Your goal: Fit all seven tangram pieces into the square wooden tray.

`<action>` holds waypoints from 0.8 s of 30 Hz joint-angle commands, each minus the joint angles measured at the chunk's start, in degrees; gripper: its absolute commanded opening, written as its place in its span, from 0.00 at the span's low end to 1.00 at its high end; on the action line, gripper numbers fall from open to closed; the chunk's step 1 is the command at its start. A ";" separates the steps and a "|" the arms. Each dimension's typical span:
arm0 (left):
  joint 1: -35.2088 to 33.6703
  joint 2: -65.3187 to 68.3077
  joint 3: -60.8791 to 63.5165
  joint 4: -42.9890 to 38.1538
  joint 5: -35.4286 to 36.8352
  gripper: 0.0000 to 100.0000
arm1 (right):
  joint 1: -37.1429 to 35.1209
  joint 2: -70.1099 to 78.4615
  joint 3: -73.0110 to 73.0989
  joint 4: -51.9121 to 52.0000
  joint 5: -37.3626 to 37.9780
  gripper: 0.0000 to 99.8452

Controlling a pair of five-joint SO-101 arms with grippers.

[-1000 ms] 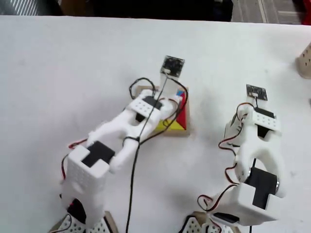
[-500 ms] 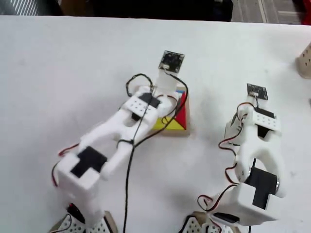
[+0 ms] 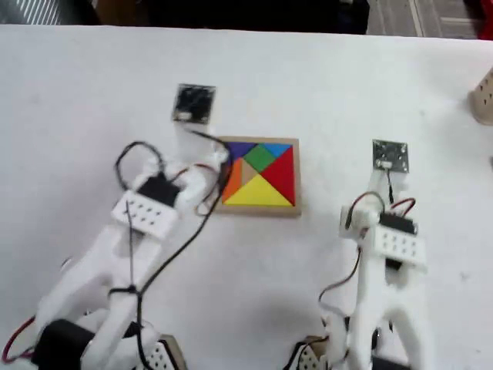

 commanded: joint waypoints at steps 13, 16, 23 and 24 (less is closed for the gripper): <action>-23.16 -49.10 44.57 -4.40 -8.62 0.02 | -20.53 -50.24 23.38 17.89 12.22 0.02; -24.57 -59.82 49.58 -0.88 -8.62 0.02 | -21.58 -57.45 26.64 22.46 12.40 0.02; -24.48 -82.33 53.54 19.25 -17.23 0.02 | -19.12 -66.59 34.29 22.90 12.22 0.02; -24.40 -83.91 53.45 22.33 -18.73 0.02 | -19.21 -65.36 34.20 22.46 12.31 0.02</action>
